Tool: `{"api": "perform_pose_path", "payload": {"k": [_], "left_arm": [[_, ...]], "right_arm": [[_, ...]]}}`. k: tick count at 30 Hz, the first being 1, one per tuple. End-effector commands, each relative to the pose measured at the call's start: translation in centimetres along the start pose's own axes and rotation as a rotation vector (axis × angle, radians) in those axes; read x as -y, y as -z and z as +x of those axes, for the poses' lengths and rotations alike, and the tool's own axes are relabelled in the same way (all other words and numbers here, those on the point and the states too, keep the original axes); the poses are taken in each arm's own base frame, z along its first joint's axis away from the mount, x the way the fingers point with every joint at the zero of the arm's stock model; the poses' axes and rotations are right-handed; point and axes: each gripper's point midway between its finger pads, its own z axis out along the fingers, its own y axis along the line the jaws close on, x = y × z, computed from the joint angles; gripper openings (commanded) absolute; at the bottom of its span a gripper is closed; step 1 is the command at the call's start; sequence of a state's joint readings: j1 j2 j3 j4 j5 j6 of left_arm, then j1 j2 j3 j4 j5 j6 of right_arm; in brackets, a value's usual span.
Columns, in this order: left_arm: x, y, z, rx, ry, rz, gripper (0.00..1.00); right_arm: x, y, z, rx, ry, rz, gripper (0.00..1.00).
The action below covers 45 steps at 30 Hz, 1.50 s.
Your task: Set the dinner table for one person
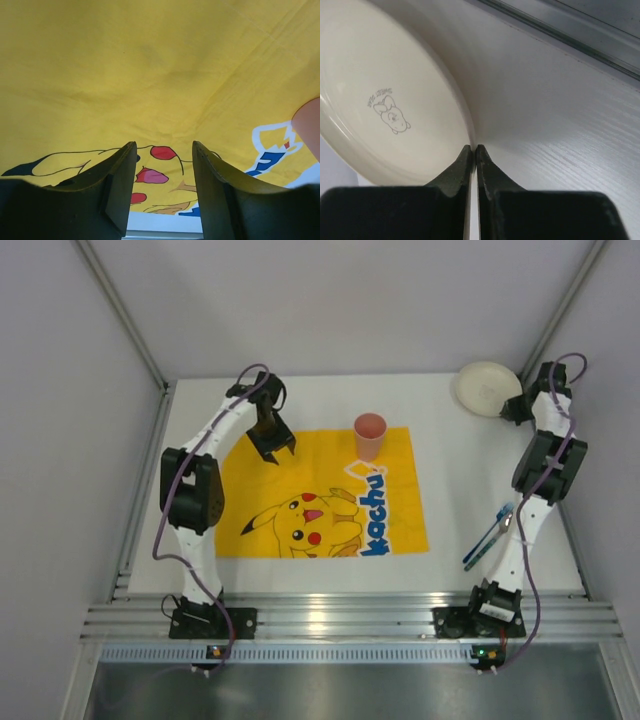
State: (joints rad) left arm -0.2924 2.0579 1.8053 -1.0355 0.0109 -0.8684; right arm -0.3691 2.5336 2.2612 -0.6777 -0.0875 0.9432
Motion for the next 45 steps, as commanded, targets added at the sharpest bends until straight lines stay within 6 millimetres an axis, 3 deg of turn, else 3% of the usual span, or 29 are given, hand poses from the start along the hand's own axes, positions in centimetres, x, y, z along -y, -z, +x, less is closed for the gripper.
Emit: {"api": "perform_pose_path", "payload": {"k": [1, 4, 7, 9, 10, 11, 12, 13, 14, 15, 16, 19, 20, 21, 22, 23, 24, 25, 26, 27, 28, 29, 31, 32, 33, 35, 38, 42, 45], "left_arm": [[0.6, 4.3, -0.3, 0.083, 0.013, 0.05, 0.54], [0.6, 4.9, 0.2, 0.102, -0.019, 0.055, 0.54], [-0.2, 6.9, 1.5, 0.142, -0.056, 0.079, 0.53], [-0.6, 7.6, 2.1, 0.168, -0.064, 0.104, 0.53], [-1.8, 8.5, 3.0, 0.18, -0.067, 0.109, 0.53], [-2.5, 9.0, 3.3, 0.192, -0.066, 0.109, 0.53], [-3.5, 9.6, 3.2, 0.227, -0.058, 0.089, 0.53], [-4.7, 9.8, 3.7, 0.235, -0.054, 0.071, 0.53], [-5.4, 12.1, 3.7, 0.285, -0.046, 0.103, 0.53], [-6.3, 12.8, 4.0, 0.303, -0.043, 0.098, 0.53], [-7.7, 14.6, 4.3, 0.355, -0.032, 0.113, 0.54], [-10.4, 16.5, 5.8, 0.39, -0.011, 0.123, 0.55], [-11.7, 18.2, 6.7, 0.409, -0.001, 0.147, 0.55], [-12.2, 18.9, 6.8, 0.434, 0.012, 0.167, 0.55], [-14.2, 20.0, 7.8, 0.46, 0.028, 0.166, 0.56], [-15.3, 20.3, 8.3, 0.471, 0.037, 0.154, 0.56], [-16.3, 20.4, 8.8, 0.478, 0.044, 0.15, 0.57], [-17.8, 21.4, 9.7, 0.496, 0.062, 0.16, 0.57], [-18.6, 21.8, 10.1, 0.505, 0.073, 0.165, 0.58], [-19.1, 22.4, 10.5, 0.515, 0.083, 0.178, 0.59], [-20.1, 23.0, 11.3, 0.519, 0.101, 0.192, 0.59], [-20.6, 23.3, 11.6, 0.525, 0.112, 0.195, 0.61], [-21.8, 23.7, 12.5, 0.524, 0.14, 0.205, 0.66], [-22.1, 23.8, 12.8, 0.523, 0.146, 0.209, 0.69], [-22.4, 23.8, 13.1, 0.519, 0.152, 0.212, 0.8], [-23.0, 24.0, 13.7, 0.52, 0.158, 0.228, 0.89], [-23.7, 24.0, 14.3, 0.524, 0.161, 0.235, 0.98], [-24.8, 24.8, 15.2, 0.53, 0.16, 0.261, 0.98], [-24.8, 25.3, 15.5, 0.535, 0.173, 0.299, 0.98]], "right_arm": [[-3.1, 0.9, -2.2, 0.071, 0.035, -0.105, 0.0], [-5.3, 2.9, -2.4, 0.091, 0.057, -0.16, 0.0], [-8.6, 7.7, -3.2, 0.135, 0.096, -0.241, 0.0], [-9.1, 9.5, -2.8, 0.141, 0.103, -0.253, 0.0], [-9.4, 10.4, -3.0, 0.15, 0.102, -0.265, 0.0], [-10.9, 13.2, -3.8, 0.19, 0.093, -0.324, 0.0], [-9.8, 13.0, -3.2, 0.18, 0.082, -0.308, 0.0], [-10.2, 14.0, -3.3, 0.196, 0.074, -0.336, 0.0], [-11.6, 17.3, -3.8, 0.231, 0.056, -0.405, 0.0], [-11.5, 17.8, -2.8, 0.203, 0.058, -0.42, 0.0], [-12.8, 21.3, -2.8, 0.229, 0.073, -0.479, 0.0], [-16.0, 27.0, 1.0, 0.242, 0.22, -0.588, 0.0], [-17.7, 30.4, 4.7, 0.217, 0.303, -0.661, 0.0], [-18.3, 31.9, 6.7, 0.202, 0.334, -0.694, 0.0], [-19.6, 35.6, 11.0, 0.173, 0.386, -0.769, 0.0], [-19.6, 36.7, 12.7, 0.166, 0.403, -0.786, 0.0], [-19.4, 36.7, 16.3, 0.123, 0.438, -0.796, 0.0], [-19.6, 39.2, 21.1, 0.063, 0.493, -0.855, 0.0], [-19.2, 39.6, 23.4, 0.031, 0.529, -0.864, 0.0], [-17.8, 38.4, 26.1, -0.016, 0.557, -0.832, 0.0], [-16.9, 39.5, 29.9, -0.082, 0.598, -0.849, 0.0], [-14.8, 37.7, 32.2, -0.131, 0.613, -0.791, 0.0], [-12.2, 37.7, 37.0, -0.215, 0.679, -0.774, 0.0], [-10.1, 36.1, 38.4, -0.23, 0.708, -0.717, 0.0], [-9.0, 35.6, 39.4, -0.249, 0.729, -0.696, 0.0], [-5.7, 33.4, 41.1, -0.279, 0.771, -0.612, 0.0], [-2.6, 30.5, 42.4, -0.309, 0.842, -0.532, 0.0], [0.1, 27.8, 45.3, -0.363, 0.957, -0.456, 0.0], [0.8, 27.2, 46.7, -0.38, 0.965, -0.442, 0.0]]}}
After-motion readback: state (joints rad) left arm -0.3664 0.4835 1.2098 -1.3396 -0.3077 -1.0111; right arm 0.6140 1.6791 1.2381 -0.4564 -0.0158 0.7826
